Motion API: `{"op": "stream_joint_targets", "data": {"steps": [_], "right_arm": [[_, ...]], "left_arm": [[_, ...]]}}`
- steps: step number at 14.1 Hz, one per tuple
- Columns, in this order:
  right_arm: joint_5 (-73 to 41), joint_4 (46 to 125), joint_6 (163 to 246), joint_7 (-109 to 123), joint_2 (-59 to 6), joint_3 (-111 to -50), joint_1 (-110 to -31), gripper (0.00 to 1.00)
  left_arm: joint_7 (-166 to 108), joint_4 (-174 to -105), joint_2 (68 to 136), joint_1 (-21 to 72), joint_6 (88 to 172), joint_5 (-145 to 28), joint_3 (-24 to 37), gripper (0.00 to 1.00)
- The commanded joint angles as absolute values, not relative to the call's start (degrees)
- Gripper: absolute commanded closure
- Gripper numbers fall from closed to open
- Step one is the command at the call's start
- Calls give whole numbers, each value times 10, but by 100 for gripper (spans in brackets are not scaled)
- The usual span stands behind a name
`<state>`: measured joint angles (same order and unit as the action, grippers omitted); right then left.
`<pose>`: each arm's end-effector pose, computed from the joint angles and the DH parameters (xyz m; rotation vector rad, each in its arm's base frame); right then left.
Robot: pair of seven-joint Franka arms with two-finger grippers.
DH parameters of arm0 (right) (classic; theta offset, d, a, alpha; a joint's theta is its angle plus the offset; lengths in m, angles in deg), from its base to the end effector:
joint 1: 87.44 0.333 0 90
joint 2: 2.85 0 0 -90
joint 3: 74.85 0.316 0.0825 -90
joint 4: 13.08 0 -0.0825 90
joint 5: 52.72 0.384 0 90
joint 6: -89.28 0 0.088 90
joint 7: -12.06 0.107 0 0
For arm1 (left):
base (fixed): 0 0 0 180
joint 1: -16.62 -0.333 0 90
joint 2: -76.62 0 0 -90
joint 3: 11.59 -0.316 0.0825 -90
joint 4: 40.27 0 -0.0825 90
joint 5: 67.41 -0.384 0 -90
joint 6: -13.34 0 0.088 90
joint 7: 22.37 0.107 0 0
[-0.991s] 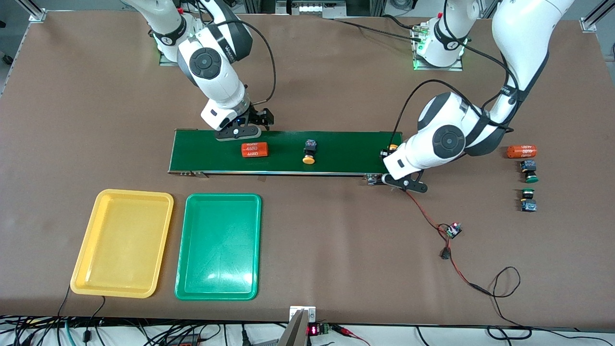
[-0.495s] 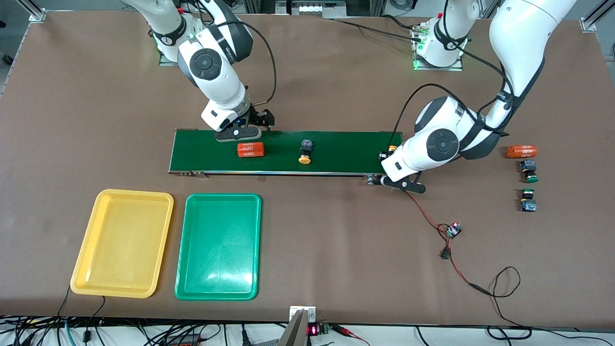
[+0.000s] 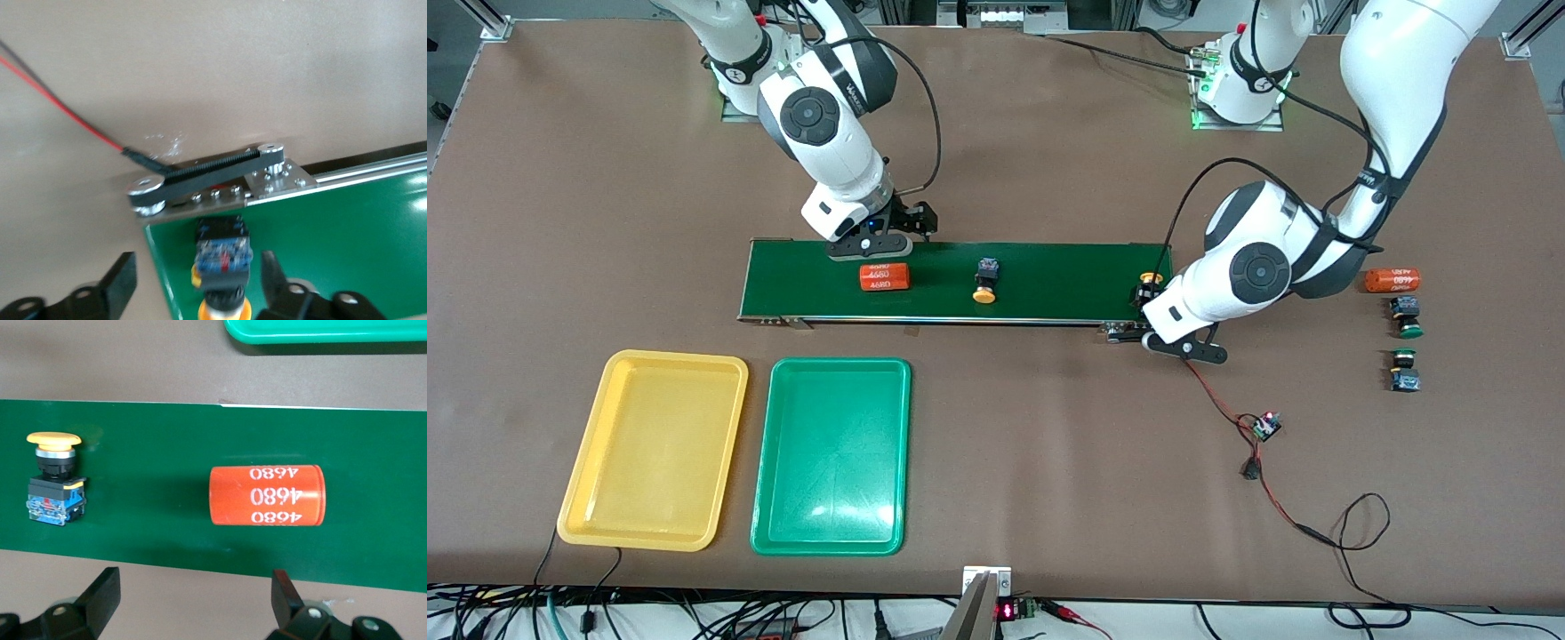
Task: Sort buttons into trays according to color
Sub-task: 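Move the left gripper to the orange cylinder while the right gripper hovers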
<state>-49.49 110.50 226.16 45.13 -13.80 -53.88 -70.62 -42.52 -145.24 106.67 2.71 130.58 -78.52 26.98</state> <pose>0.4479 0.3446 0.3209 -3.0231 -0.0519 0.0297 0.5774 -0.2234 0.2843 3.0353 -0.2263 -0.3547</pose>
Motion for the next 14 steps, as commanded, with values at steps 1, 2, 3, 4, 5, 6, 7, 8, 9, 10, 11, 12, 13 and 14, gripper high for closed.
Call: {"op": "stream_joint_targets", "data": {"steps": [1,2,3,4,5,6,7,8,9,10,11,12,13,14], "right_arm": [[-500,1087,2252,468,-148,-539,-701,0],[-500,1075,2251,470,-152,-540,-700,0],[-500,1070,2251,478,-158,-539,-694,0],[-500,1067,2251,480,-161,-540,-690,0],[-500,1060,2251,481,-166,-539,-687,0],[-500,1056,2251,485,-171,-539,-685,0],[-500,1051,2251,491,-174,-540,-681,0],[-502,1049,2251,490,-176,-540,-679,0],[-504,1049,2251,487,-176,-543,-680,0],[-506,1049,2251,485,-177,-551,-678,0],[-506,1050,2251,485,-177,-552,-678,0],[-506,1049,2251,485,-177,-552,-678,0],[-506,1050,2251,486,-177,-552,-678,0],[-506,1050,2251,487,-179,-552,-678,0]], "left_arm": [[-461,-1377,1047,29,1198,-796,284,0],[-458,-1350,1047,29,1166,-797,284,0],[-457,-1328,1047,26,1143,-797,280,0],[-458,-1317,1048,20,1133,-797,277,0],[-458,-1313,1048,4,1131,-798,274,0],[-457,-1312,1048,-21,1131,-797,274,0],[-457,-1312,1048,-45,1131,-796,275,0],[-454,-1312,1048,-70,1132,-794,275,0],[-455,-1307,1048,-89,1132,-792,276,0],[-456,-1292,1048,-102,1132,-790,275,0],[-457,-1284,1049,-110,1131,-791,274,0],[-457,-1283,1049,-124,1130,-794,274,0],[-457,-1283,1049,-134,1130,-795,273,0],[-455,-1286,1049,-149,1128,-796,271,0]]}}
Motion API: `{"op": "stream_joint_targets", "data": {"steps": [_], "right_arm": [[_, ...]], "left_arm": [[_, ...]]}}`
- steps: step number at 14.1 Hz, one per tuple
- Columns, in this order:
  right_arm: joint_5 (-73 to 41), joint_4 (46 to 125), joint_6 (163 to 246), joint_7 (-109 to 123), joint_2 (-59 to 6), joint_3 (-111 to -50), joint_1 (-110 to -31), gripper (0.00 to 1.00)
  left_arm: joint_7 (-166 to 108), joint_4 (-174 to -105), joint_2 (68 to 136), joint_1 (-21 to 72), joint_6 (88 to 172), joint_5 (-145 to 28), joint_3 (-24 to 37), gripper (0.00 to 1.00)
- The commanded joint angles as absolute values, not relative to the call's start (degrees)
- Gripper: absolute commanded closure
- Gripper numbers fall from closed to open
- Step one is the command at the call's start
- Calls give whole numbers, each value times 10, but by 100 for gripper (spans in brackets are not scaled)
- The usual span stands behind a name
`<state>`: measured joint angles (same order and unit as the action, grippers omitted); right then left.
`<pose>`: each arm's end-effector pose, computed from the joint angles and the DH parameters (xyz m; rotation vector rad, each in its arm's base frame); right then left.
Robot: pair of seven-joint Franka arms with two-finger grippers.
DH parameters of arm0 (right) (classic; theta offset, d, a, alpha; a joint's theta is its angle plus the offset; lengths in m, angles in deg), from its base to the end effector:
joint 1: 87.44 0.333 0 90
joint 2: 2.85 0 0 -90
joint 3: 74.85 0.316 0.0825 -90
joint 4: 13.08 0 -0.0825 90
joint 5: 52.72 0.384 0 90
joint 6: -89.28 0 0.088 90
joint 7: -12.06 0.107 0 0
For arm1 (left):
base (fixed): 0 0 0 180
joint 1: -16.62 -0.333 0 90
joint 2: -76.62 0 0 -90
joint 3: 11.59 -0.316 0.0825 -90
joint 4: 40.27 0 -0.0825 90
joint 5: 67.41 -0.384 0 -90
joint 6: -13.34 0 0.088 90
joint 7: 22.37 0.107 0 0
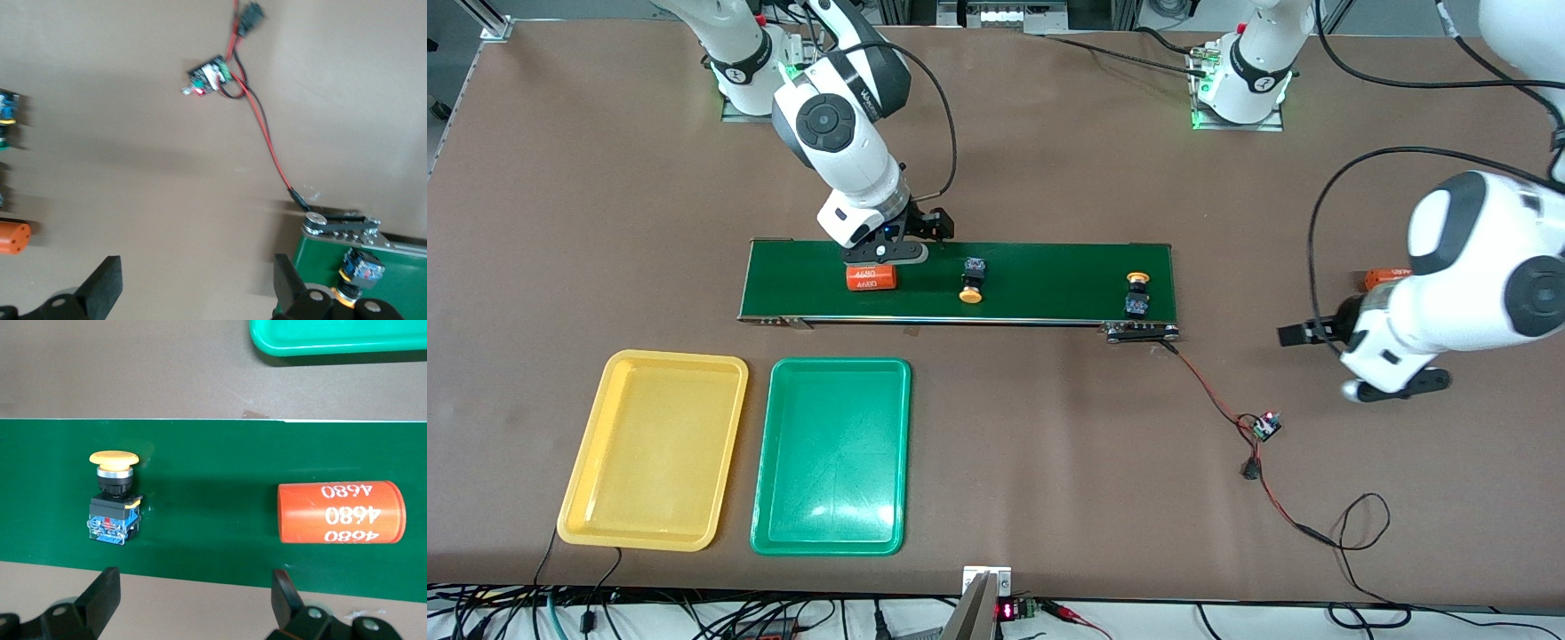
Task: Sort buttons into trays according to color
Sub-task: 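Move the left gripper to the orange cylinder while the right gripper hovers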
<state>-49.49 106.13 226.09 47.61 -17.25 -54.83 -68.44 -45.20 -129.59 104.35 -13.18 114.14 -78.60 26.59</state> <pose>0.4592 0.3665 0.3202 -3.0001 -0.0114 0.0307 0.6516 -0.0194 0.3994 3.0498 0.3496 -0.3083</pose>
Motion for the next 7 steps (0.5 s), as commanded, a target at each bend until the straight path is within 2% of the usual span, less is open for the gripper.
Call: {"op": "stream_joint_targets", "data": {"steps": [1,4,7], "right_arm": [[-506,1049,2251,489,-180,-552,-676,0],[-506,1041,2251,492,-194,-554,-667,0],[-517,1023,2251,514,-221,-573,-643,0]], "left_arm": [[-456,-1284,1050,-155,1115,-796,270,0],[-447,-1329,1045,-182,1106,-798,249,0],[-367,-1330,1054,-246,1088,-798,248,0]]}}
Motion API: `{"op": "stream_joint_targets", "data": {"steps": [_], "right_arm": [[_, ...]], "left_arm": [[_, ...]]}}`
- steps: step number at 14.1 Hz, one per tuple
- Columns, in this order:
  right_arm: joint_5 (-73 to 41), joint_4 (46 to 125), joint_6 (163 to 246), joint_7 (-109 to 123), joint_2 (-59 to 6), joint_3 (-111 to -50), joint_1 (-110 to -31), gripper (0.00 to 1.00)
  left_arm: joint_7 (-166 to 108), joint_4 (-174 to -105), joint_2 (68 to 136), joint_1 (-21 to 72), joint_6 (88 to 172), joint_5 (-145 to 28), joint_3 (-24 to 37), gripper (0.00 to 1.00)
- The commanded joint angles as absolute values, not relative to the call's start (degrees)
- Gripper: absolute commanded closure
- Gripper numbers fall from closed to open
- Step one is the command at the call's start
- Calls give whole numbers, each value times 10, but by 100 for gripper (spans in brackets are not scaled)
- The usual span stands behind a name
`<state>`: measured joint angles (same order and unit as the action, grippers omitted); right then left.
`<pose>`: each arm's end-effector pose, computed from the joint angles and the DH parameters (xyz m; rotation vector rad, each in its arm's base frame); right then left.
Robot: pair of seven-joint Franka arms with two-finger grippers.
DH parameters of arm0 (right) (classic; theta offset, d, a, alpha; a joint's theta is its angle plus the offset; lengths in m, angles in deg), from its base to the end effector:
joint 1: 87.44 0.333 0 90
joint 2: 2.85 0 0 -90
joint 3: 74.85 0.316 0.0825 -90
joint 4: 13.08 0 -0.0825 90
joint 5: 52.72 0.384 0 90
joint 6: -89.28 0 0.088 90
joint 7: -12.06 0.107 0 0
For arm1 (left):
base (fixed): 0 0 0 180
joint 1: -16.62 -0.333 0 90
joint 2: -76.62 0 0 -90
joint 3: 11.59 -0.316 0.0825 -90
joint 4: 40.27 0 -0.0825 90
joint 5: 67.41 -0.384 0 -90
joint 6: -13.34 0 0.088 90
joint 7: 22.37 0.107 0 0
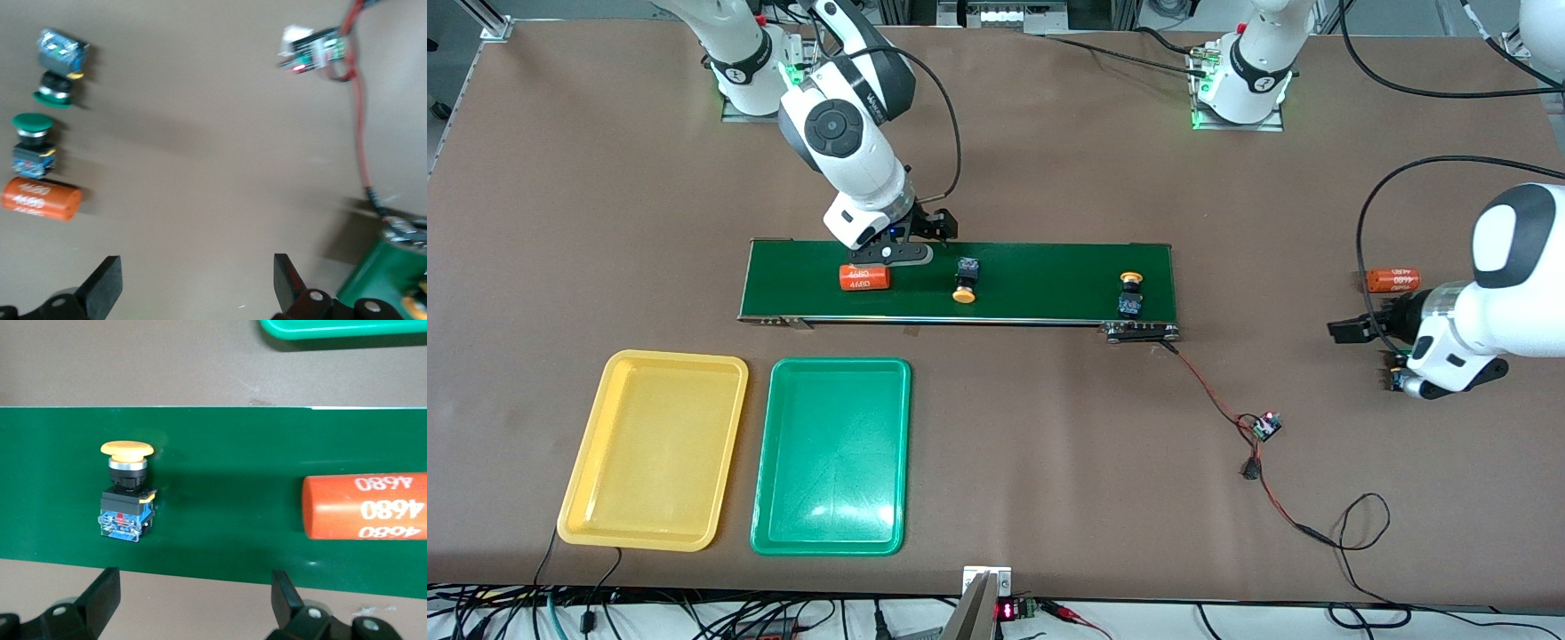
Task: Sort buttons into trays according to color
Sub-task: 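Move the left gripper to the orange cylinder while the right gripper hovers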
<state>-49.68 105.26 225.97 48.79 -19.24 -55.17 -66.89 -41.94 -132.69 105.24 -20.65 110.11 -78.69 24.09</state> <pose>0.4544 0.3783 0.3069 -3.0068 -0.0121 0.0659 0.6274 0.0820 0.3570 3.0094 0.4933 -0.5191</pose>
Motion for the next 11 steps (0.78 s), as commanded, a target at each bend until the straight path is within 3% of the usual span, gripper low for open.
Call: {"op": "stream_joint_targets", "data": {"steps": [1,7,11], "right_arm": [[-529,1015,2251,527,-232,-591,-622,0],[-549,996,2225,546,-251,-637,-584,0],[-549,970,2185,546,-251,-638,-584,0]], "left_arm": [[-342,-1327,1070,-268,1093,-801,248,0],[-133,-1401,1072,-281,1120,-802,249,0],[30,-1501,1055,-335,1215,-803,249,0]]}}
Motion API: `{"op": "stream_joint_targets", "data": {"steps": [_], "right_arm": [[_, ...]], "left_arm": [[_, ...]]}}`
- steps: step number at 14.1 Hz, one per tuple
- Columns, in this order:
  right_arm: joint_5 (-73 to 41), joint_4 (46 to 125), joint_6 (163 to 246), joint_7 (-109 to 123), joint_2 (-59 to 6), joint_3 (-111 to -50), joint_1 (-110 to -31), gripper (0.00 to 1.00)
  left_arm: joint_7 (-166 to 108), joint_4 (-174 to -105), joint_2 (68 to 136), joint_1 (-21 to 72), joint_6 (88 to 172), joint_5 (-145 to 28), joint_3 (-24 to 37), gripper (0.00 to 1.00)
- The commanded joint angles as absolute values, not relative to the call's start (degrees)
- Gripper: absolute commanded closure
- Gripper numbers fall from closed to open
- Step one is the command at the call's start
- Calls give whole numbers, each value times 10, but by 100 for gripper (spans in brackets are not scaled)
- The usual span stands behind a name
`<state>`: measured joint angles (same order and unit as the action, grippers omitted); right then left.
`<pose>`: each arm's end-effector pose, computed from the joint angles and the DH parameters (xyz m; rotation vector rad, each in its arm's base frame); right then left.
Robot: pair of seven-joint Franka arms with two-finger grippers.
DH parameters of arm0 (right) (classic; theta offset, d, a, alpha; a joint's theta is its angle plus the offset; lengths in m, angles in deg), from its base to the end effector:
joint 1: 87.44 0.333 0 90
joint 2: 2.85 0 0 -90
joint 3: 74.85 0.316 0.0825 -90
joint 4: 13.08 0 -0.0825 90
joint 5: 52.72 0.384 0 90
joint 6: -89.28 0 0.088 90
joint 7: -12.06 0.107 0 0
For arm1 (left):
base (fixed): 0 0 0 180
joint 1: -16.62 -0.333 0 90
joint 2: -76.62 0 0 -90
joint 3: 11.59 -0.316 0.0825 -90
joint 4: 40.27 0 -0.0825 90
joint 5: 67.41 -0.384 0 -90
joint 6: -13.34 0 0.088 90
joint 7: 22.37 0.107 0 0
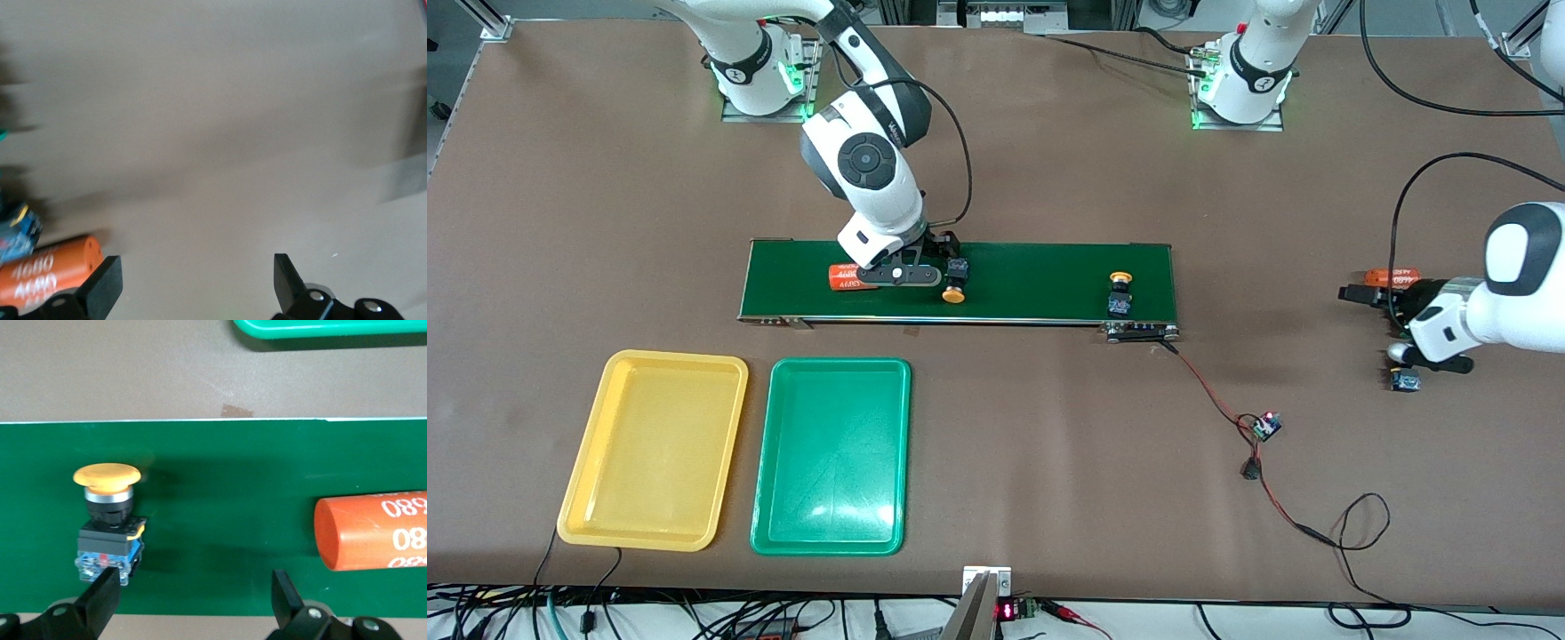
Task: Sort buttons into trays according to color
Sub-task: 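Move the left gripper to the orange cylinder while the right gripper hovers, then grasp the yellow button with the right gripper while the left gripper grasps the cylinder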
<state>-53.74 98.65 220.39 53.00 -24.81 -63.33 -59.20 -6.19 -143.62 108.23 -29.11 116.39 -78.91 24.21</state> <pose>0.4745 0.3878 0.2832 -3.1165 0.0334 0.1065 0.5772 0.1398 0.2604 2.8344 -0.2836 -0.5773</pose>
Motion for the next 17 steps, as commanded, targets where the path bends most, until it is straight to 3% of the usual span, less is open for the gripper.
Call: {"op": "stream_joint_targets", "data": {"steps": [1,9,11,17], "right_arm": [[-549,970,2185,546,-251,-638,-584,0],[-549,968,2187,549,-264,-638,-582,0],[-549,969,2188,550,-266,-638,-579,0],[-555,968,2189,549,-272,-639,-581,0]], "left_arm": [[74,-1514,1053,-351,1233,-803,249,0],[553,-1528,1029,-416,1300,-837,259,0],[664,-1553,1020,-423,1351,-834,259,0],[810,-1634,1017,-501,1398,-827,262,0]]}}
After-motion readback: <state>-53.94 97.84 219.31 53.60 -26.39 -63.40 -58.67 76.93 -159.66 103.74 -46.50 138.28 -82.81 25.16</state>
